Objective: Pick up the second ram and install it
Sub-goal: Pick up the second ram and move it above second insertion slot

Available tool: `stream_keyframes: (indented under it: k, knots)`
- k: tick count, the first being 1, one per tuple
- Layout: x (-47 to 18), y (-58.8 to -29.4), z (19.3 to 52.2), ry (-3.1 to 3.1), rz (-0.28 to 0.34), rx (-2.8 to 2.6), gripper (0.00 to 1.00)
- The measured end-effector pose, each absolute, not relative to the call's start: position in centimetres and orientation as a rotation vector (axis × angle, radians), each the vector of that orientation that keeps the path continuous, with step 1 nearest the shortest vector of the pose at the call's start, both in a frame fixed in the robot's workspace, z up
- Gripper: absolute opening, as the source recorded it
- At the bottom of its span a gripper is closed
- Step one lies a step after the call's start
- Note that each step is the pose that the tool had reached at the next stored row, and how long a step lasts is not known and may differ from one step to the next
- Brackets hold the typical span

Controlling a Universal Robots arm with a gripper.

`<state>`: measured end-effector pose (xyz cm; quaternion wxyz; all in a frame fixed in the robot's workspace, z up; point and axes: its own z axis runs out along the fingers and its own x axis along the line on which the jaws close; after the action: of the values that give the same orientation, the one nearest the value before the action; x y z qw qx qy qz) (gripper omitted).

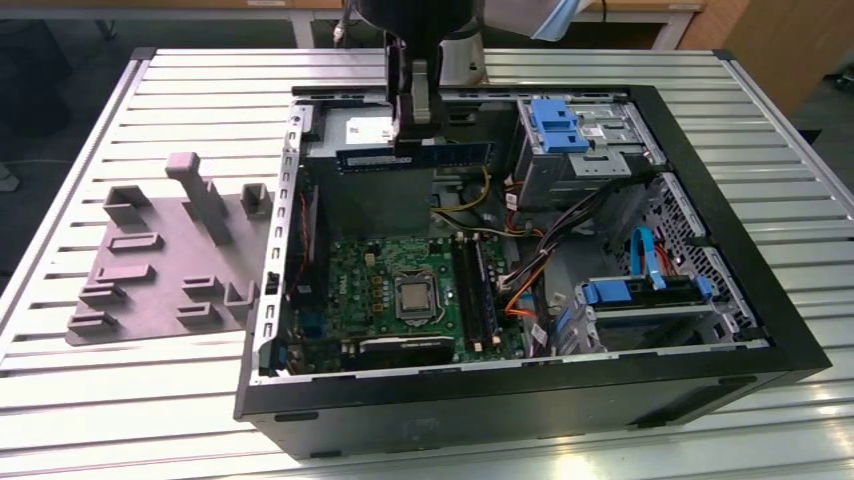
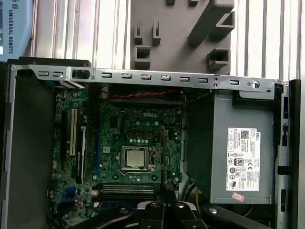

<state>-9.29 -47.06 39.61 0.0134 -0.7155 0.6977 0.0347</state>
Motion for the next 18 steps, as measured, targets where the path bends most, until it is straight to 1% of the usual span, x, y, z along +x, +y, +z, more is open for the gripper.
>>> stream_keyframes:
  k: [18]
  knots:
    - [-8.84, -47.07, 39.15, 2.176, 0.108, -2.226, 0.11]
